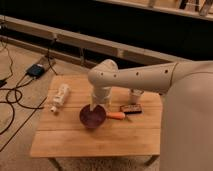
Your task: Pick up the ceramic bowl
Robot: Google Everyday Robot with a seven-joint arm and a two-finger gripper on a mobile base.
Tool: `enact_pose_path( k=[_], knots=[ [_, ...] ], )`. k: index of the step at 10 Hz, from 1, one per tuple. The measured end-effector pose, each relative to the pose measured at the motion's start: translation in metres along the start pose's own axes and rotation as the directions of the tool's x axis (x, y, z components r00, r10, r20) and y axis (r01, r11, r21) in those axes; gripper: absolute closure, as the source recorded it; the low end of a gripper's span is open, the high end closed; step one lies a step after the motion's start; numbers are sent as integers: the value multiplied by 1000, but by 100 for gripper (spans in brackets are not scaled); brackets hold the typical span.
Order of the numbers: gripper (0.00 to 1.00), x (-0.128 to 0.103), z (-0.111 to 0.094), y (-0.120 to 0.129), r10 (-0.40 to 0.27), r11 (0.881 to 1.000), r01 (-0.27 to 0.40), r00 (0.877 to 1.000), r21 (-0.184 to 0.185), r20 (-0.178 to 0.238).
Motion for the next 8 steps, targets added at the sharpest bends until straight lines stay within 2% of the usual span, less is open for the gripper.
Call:
enact_pose_path(
  k=[5, 8],
  knots=[
    [35, -16, 35, -10, -5, 999, 4, 1000, -41, -26],
    [35, -20, 50, -17, -4, 999, 1, 999, -50, -48]
  ],
)
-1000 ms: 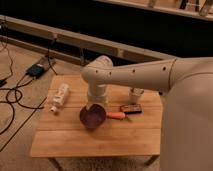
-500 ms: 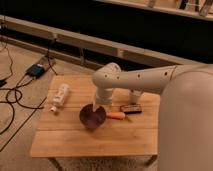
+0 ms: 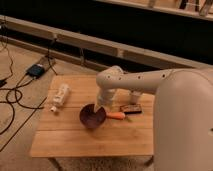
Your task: Pick up the ceramic bowl
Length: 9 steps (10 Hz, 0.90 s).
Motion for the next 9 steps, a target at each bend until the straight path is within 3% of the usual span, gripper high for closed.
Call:
enact_pose_path(
  k=[7, 8, 9],
  knots=[
    [35, 3, 26, -5, -38, 999, 38, 997, -12, -73],
    [40, 3, 28, -5, -48, 999, 47, 996, -13, -79],
    [53, 2, 31, -5, -59, 998, 58, 994, -15, -88]
  ],
)
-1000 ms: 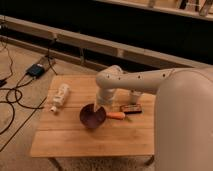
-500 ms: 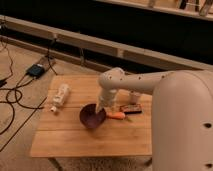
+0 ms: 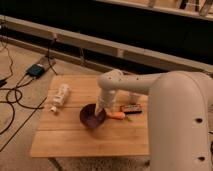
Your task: Pick up the ceramic bowl
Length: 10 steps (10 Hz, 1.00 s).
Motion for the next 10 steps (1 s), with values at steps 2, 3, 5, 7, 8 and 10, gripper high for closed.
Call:
enact_pose_path(
  k=[2, 3, 5, 7, 8, 10],
  knots=[
    [71, -1, 2, 0, -8, 1000, 8, 1000, -2, -8],
    [82, -2, 3, -1, -12, 1000, 12, 1000, -3, -12],
    [95, -3, 4, 0, -20, 1000, 20, 1000, -7, -14],
    [97, -3, 1, 4, -27, 999, 27, 1000, -37, -15],
    [97, -3, -3, 9, -36, 997, 35, 999, -63, -13],
    [97, -5, -21, 22, -61, 989, 63, 998, -133, 18]
  ],
)
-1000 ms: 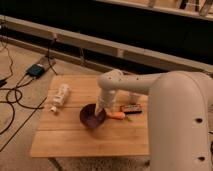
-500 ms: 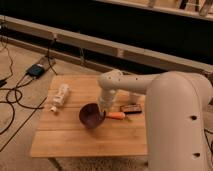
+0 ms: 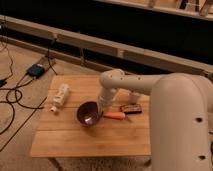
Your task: Pick up the ceramic bowl
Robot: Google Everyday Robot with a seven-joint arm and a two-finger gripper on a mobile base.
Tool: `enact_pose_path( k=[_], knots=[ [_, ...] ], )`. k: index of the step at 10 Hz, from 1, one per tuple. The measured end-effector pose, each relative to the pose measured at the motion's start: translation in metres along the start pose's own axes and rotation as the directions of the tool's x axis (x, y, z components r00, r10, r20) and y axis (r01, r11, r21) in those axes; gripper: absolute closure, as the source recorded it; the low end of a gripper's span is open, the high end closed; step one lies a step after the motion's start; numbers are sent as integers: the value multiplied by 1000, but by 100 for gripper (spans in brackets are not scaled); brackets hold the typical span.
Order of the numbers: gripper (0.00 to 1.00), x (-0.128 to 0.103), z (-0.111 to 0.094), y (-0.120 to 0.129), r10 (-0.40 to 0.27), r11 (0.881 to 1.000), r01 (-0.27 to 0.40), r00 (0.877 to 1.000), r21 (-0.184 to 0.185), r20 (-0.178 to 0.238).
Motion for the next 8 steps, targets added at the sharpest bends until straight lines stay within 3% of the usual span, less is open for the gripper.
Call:
enact_pose_path(
  k=[2, 4, 6, 8],
  knots=[
    [97, 0, -15, 9, -10, 997, 11, 1000, -71, 11],
    [97, 3, -24, 9, 8, 992, -9, 1000, -126, -8],
    [97, 5, -29, 3, 36, 988, -41, 999, -152, -35],
    [97, 3, -31, -1, 43, 987, -50, 998, -155, -46]
  ],
)
